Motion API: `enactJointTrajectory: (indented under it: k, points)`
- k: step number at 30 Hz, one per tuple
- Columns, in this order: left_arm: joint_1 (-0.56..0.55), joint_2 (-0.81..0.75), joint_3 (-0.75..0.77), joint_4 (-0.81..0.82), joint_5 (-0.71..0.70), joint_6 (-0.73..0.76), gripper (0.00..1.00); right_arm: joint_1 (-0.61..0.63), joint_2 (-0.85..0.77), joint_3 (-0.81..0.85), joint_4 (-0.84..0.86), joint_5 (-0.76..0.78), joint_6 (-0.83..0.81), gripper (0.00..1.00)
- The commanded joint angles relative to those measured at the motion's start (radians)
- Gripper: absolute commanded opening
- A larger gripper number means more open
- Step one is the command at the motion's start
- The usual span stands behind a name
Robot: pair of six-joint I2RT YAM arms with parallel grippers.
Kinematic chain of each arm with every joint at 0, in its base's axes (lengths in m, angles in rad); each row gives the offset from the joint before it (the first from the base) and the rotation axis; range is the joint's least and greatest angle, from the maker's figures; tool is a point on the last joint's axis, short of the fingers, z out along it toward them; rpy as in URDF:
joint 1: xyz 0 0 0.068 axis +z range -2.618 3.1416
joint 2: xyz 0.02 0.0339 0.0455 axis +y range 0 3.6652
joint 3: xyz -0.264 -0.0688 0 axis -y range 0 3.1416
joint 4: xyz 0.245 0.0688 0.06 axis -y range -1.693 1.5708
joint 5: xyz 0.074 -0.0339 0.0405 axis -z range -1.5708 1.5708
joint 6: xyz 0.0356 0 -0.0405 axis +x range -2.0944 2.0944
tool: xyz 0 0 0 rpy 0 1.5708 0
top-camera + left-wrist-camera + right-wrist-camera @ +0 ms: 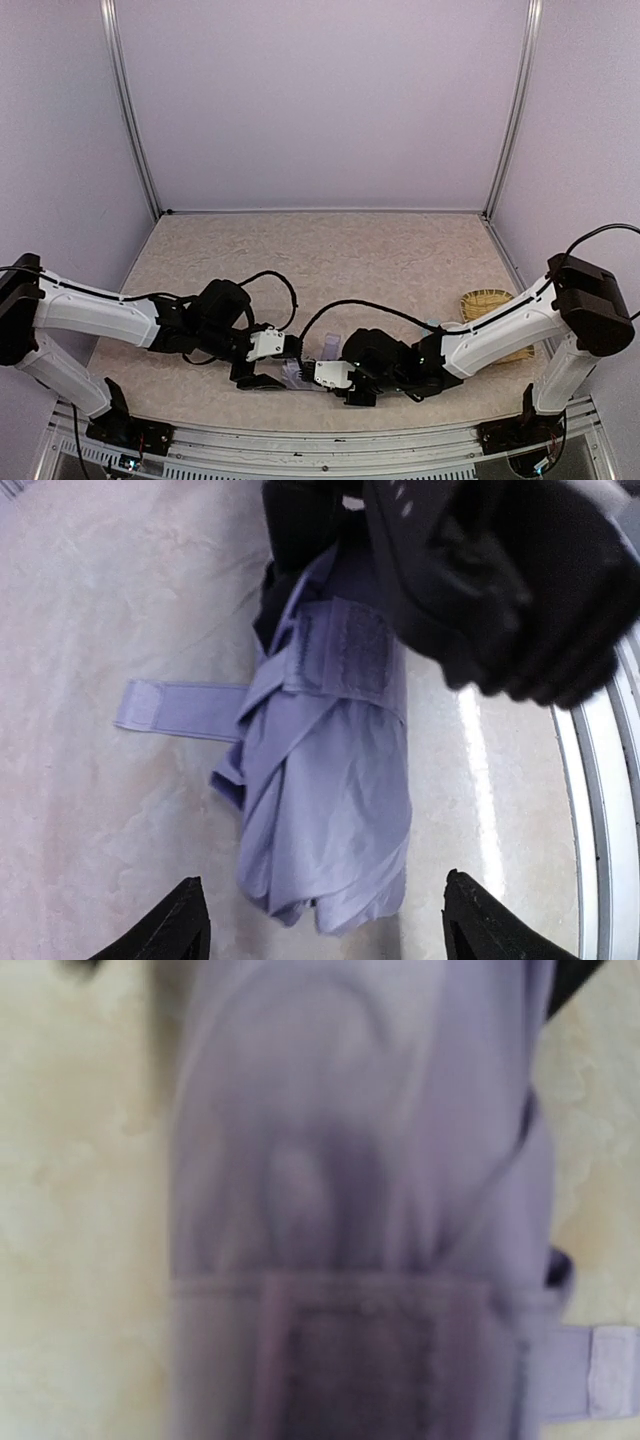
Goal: Put away the umbrella
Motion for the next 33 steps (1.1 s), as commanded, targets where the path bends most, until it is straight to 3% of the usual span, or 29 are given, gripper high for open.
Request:
enactJointTrajectory:
  k: [1,4,8,11,17,25,27,29,31,33]
  points:
    - [-0.004,-0.183,-0.145,0.299,-0.067,0.040,0.78,-0.015,0.002,-0.033,-0.135,-0.240,0.075,0.04]
    - [-0.043,-0.244,-0.232,0.382,-0.111,0.075,0.79,-0.063,0.020,-0.013,-0.176,-0.367,0.148,0.04]
    - [-0.109,-0.192,-0.266,0.421,-0.170,0.108,0.79,-0.097,0.048,-0.008,-0.188,-0.438,0.192,0.05]
    - [-0.121,-0.113,-0.237,0.423,-0.154,0.109,0.80,-0.117,0.072,-0.004,-0.180,-0.449,0.199,0.05]
    - [-0.133,0.001,-0.200,0.522,-0.313,0.130,0.79,-0.120,0.093,0.015,-0.196,-0.443,0.178,0.05]
    - [-0.098,0.076,-0.203,0.652,-0.273,0.108,0.80,-0.120,0.100,0.018,-0.188,-0.408,0.153,0.05]
    - [-0.068,0.100,-0.193,0.676,-0.226,0.079,0.80,-0.117,0.094,0.014,-0.179,-0.379,0.139,0.05]
    - [-0.034,0.114,-0.187,0.657,-0.089,0.055,0.79,-0.116,0.079,0.004,-0.160,-0.348,0.130,0.05]
    - [-0.032,0.143,-0.173,0.602,-0.009,0.044,0.75,-0.115,0.073,-0.002,-0.147,-0.325,0.121,0.05]
    - [-0.058,0.191,-0.159,0.556,-0.044,0.029,0.65,-0.116,0.071,-0.004,-0.139,-0.319,0.116,0.06]
